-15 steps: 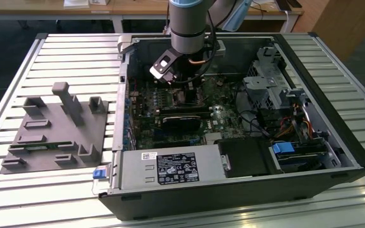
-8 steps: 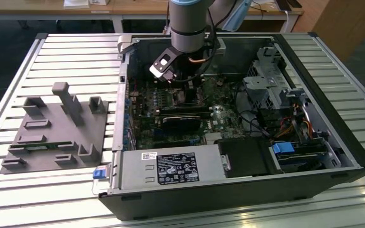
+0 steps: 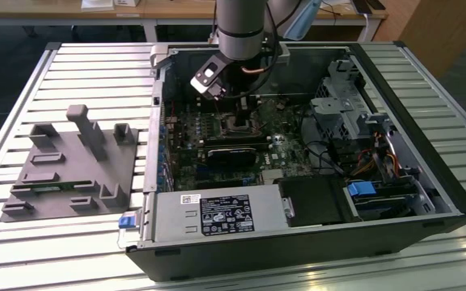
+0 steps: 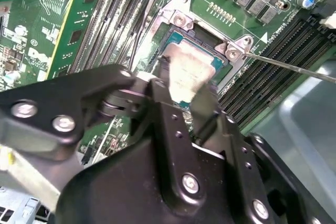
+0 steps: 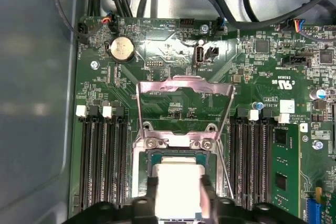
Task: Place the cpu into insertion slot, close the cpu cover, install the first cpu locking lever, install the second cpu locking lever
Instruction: 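Place the cpu into insertion slot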
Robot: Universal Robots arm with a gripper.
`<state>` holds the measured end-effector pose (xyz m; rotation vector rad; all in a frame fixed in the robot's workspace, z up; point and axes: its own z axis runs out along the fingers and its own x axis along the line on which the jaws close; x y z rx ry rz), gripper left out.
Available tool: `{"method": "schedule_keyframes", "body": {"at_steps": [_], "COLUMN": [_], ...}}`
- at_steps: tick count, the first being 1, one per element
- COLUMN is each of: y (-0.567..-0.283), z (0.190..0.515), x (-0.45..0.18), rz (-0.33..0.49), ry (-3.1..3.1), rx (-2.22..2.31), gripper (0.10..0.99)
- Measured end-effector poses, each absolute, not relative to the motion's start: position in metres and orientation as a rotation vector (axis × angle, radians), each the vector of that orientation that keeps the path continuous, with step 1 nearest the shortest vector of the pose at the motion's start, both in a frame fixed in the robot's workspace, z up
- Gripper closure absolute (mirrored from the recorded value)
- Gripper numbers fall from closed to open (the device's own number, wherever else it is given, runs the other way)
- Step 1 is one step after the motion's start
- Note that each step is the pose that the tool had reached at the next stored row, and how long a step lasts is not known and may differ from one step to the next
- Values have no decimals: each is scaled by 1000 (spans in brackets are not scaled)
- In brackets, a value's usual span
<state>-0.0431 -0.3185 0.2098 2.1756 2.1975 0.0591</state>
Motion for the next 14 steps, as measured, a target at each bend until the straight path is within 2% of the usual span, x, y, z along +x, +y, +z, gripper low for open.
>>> {"method": "schedule_keyframes", "body": {"at_steps": [1, 2, 5, 6, 7, 8, 9, 14], "y": [-318, -318, -318, -318, -318, -318, -318, -318], "z": [210, 210, 211, 211, 211, 211, 211, 211], "x": [-43, -43, -43, -43, -43, -43, -43, -43], "rz": [59, 60, 59, 59, 59, 59, 59, 59], "ry": [2198, 2198, 2198, 2198, 2198, 2198, 2198, 2198], "rx": [2176, 2176, 2175, 2175, 2175, 2176, 2175, 2176], "gripper": [667, 667, 843, 843, 902, 902, 957, 980]}}
